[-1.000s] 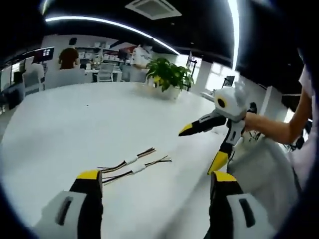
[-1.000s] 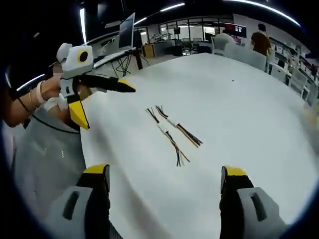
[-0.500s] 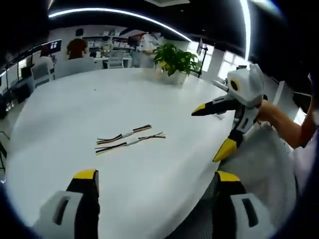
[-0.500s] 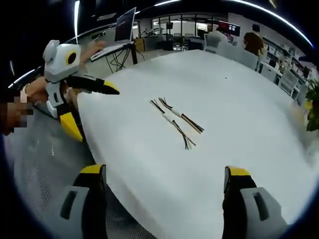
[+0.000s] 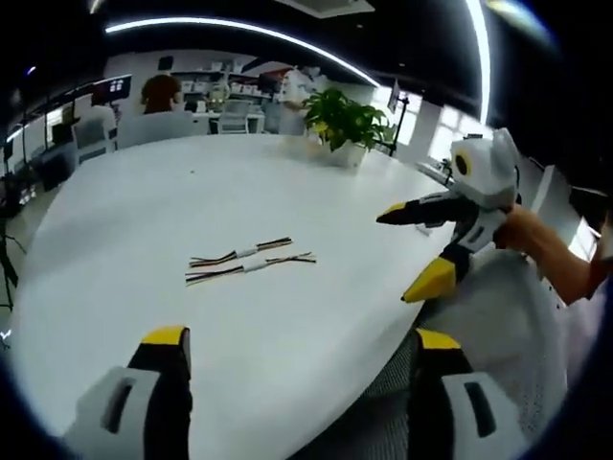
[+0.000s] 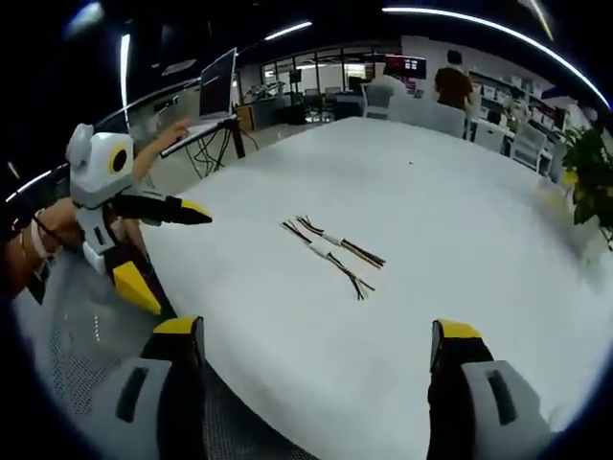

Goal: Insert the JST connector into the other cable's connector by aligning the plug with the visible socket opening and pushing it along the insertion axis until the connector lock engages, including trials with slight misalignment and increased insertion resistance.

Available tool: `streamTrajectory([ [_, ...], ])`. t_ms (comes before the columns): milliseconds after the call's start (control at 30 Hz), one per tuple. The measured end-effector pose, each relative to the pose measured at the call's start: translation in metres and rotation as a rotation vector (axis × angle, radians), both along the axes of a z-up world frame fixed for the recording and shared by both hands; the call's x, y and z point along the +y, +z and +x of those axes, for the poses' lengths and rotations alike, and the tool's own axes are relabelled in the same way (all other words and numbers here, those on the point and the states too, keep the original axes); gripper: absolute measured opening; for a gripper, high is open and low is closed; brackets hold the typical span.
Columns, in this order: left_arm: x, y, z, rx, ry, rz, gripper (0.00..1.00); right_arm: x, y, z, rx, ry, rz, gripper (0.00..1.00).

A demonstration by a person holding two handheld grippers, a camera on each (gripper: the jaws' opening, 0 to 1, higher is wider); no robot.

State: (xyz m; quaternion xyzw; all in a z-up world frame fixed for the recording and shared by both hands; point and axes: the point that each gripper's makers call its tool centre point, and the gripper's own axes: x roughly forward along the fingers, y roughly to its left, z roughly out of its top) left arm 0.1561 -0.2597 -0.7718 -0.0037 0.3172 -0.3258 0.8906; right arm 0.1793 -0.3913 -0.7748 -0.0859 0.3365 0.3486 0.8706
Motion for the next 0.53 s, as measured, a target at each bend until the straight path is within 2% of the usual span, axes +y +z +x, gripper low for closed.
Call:
streamTrajectory([
  [233,0.003,-0.002,-0.005,0.026,-0.002,0.044,0.9,-0.008,0.004,-0.009,0.012,-0.023,-0.019,0.97],
  [367,0.005,0.003,-0.007,0.027,0.03,0.025,0.88,-0.013,0.006,-0.012,-0.001,-0.041,-0.027,0.97],
  [467,0.007,0.01,-0.008,0.038,0.07,0.006,0.88,-0.016,0.012,-0.018,0.018,-0.059,-0.026,0.96],
  [533,0.01,0.016,-0.004,0.005,0.092,-0.002,0.88,-0.017,0.02,-0.018,-0.009,-0.065,-0.003,0.96],
])
